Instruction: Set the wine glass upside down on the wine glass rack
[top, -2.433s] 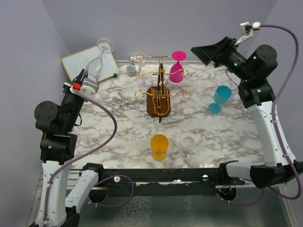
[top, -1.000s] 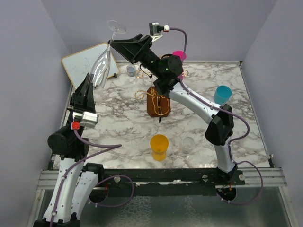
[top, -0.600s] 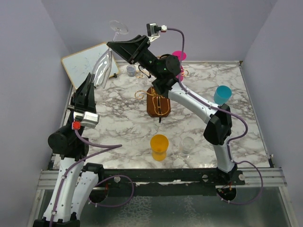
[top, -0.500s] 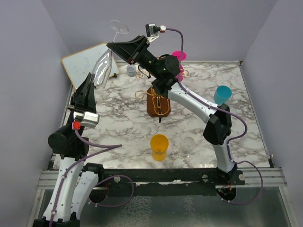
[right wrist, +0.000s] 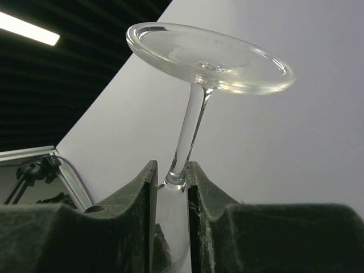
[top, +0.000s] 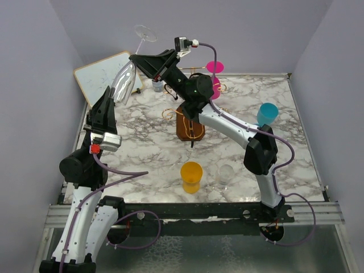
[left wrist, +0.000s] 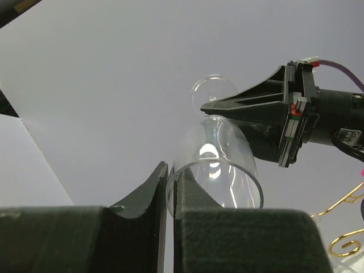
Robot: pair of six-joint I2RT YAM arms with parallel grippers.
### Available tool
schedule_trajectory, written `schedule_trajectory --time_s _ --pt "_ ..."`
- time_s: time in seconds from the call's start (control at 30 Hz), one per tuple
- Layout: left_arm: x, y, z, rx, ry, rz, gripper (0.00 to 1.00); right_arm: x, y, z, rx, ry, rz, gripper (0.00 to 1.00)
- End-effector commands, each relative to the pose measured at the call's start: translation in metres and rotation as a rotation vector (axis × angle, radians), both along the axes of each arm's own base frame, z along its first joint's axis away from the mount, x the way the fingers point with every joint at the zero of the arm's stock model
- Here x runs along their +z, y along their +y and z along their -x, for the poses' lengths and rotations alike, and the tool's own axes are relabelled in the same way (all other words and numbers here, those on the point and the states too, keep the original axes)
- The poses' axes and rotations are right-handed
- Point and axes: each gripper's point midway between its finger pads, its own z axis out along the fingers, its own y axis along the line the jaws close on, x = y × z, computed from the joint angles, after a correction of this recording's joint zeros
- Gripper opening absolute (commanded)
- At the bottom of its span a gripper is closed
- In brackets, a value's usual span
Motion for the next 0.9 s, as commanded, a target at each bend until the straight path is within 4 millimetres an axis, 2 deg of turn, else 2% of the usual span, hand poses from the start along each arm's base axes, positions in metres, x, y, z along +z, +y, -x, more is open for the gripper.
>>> schedule_trajectory --time_s 0.0,0.23,0.6,0.87 --pt "0.004 0.0 0.002 0.015 -0.038 -0.015 0.0 0.008 0.001 0.031 0.051 -0.04 -0.05 0.21" --pt "-0.003 -0.004 0.0 -0.017 -0.013 -0.011 0.0 0.012 -0.005 0.027 0.052 -0.02 -0.121 0.01" --pt "-0.016 -0.01 -0.009 -0.085 0.124 0.019 0.0 0.025 -0.019 0.016 0.002 0.009 -0.228 0.01" --pt "-0.027 -0.025 -0.015 -0.176 0.306 -0.001 0.16 0.045 -0.029 0.008 -0.139 -0.049 -0.201 0.01"
